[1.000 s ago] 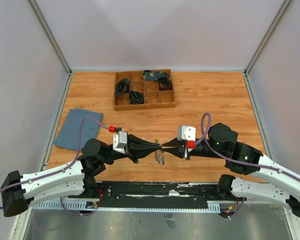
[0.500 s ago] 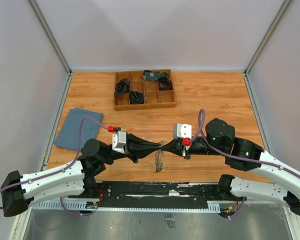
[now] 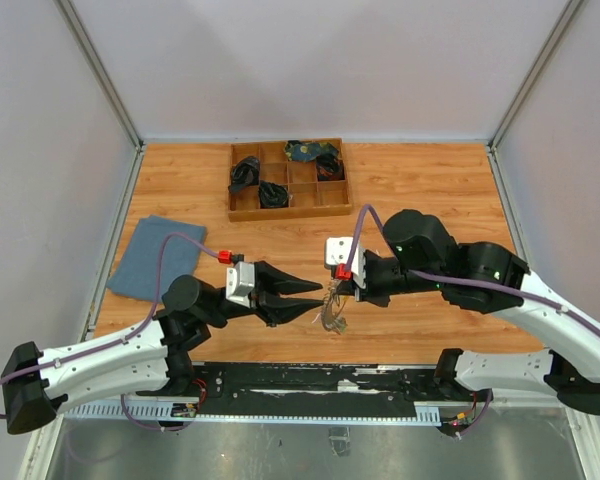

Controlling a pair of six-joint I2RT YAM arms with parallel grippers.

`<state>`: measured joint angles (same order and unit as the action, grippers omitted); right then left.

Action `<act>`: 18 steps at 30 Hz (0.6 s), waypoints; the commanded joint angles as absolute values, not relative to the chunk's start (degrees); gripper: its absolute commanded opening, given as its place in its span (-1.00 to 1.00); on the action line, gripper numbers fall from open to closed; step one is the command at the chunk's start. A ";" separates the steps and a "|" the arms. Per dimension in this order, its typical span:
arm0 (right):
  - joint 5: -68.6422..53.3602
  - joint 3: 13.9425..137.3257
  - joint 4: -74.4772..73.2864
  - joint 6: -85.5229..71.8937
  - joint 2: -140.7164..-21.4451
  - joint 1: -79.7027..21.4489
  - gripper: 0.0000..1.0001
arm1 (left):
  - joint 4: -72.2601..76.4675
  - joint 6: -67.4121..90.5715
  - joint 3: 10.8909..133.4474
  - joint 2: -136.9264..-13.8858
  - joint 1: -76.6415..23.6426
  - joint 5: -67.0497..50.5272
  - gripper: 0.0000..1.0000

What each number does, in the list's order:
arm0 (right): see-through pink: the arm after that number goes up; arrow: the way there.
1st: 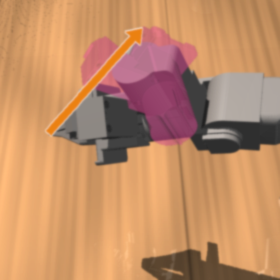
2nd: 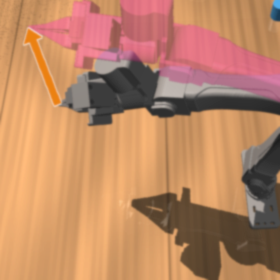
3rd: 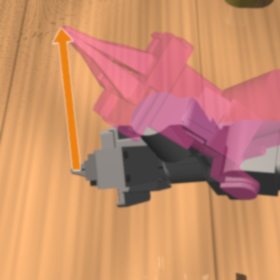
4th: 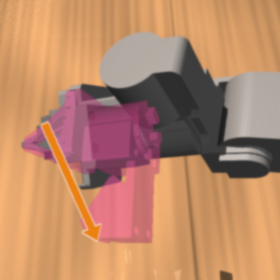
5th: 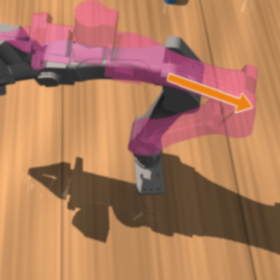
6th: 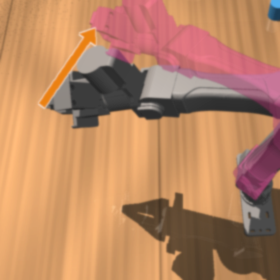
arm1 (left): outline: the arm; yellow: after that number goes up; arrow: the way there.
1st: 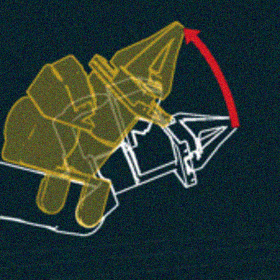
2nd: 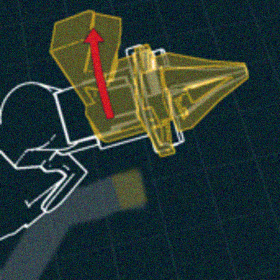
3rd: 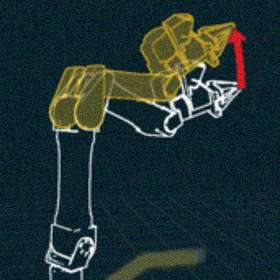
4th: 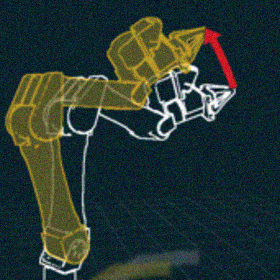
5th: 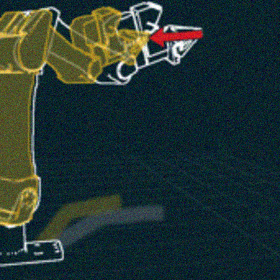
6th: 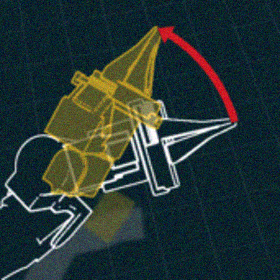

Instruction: Put the keys on the keyring

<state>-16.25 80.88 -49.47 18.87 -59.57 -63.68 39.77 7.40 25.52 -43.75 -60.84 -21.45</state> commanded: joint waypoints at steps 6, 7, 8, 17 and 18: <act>-13.56 89.65 -63.05 19.84 -66.40 -64.07 -0.99 | 33.96 4.45 31.24 -47.85 -61.04 -19.70 -0.23; -13.35 90.36 -63.32 19.72 -66.97 -64.03 -0.99 | 33.25 4.21 31.74 -48.50 -61.00 -20.00 -0.23; -13.26 90.89 -63.78 19.64 -67.57 -64.07 -0.99 | 32.72 4.03 32.09 -48.91 -61.02 -20.23 -0.23; -13.57 94.59 -67.01 19.78 -70.84 -64.12 -0.99 | 30.10 3.10 32.86 -49.12 -61.17 -20.43 -0.22; -13.83 94.64 -67.02 19.74 -70.95 -64.12 -0.99 | 29.92 3.06 32.87 -49.13 -61.16 -20.41 -0.22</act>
